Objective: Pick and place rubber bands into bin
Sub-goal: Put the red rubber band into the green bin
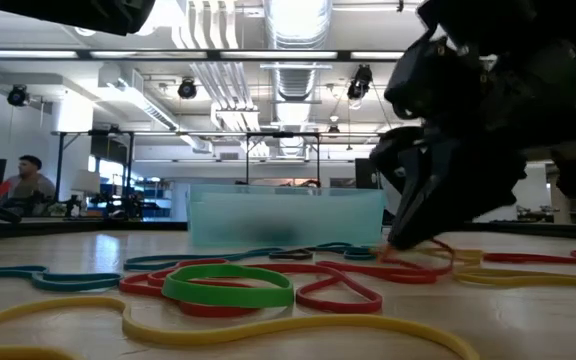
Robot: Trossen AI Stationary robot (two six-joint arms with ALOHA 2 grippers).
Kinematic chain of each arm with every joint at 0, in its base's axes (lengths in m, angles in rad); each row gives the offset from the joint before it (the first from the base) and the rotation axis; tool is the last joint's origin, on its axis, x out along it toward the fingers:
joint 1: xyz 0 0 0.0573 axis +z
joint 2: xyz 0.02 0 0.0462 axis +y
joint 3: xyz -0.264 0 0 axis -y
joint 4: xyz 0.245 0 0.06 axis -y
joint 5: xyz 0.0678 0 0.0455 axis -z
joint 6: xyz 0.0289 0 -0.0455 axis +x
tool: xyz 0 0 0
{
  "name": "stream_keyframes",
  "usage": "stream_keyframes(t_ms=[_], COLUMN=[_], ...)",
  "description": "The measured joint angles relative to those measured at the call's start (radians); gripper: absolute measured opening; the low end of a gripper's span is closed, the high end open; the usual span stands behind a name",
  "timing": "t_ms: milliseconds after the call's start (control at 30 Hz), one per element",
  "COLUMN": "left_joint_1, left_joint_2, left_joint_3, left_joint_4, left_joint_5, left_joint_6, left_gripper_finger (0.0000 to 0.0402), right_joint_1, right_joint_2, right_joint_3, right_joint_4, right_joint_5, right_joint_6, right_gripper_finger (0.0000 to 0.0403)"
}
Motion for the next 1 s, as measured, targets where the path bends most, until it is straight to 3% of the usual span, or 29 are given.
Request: stream_keyframes(t_ms=[533,700,833,1000], left_joint_1=[0.000,0.000,0.001,0.000], left_joint_2=[0.000,0.000,0.000,0.000], left_joint_3=[0.000,0.000,0.000,-0.001], left_joint_4=[0.000,0.000,0.001,0.000], left_joint_5=[0.000,0.000,0.000,0.000], left_joint_6=[0.000,0.000,0.000,0.000], left_gripper_finger=[0.0067,0.0067,0.0067,0.0067], right_joint_1=[0.006,0.006,0.006,0.006], right_joint_2=[-0.220,-0.212,-0.185,-0.158], right_joint_3=[0.000,-0.001,-0.002,-0.002], right_joint_4=[-0.031,-0.146,-0.268,-0.280], right_joint_5=[-0.005,0.016,0.111,0.137], right_joint_6=[-0.050,0.015,0.104,0.129], right_gripper_finger=[0.0009,0.0009,0.0009,0.0009])
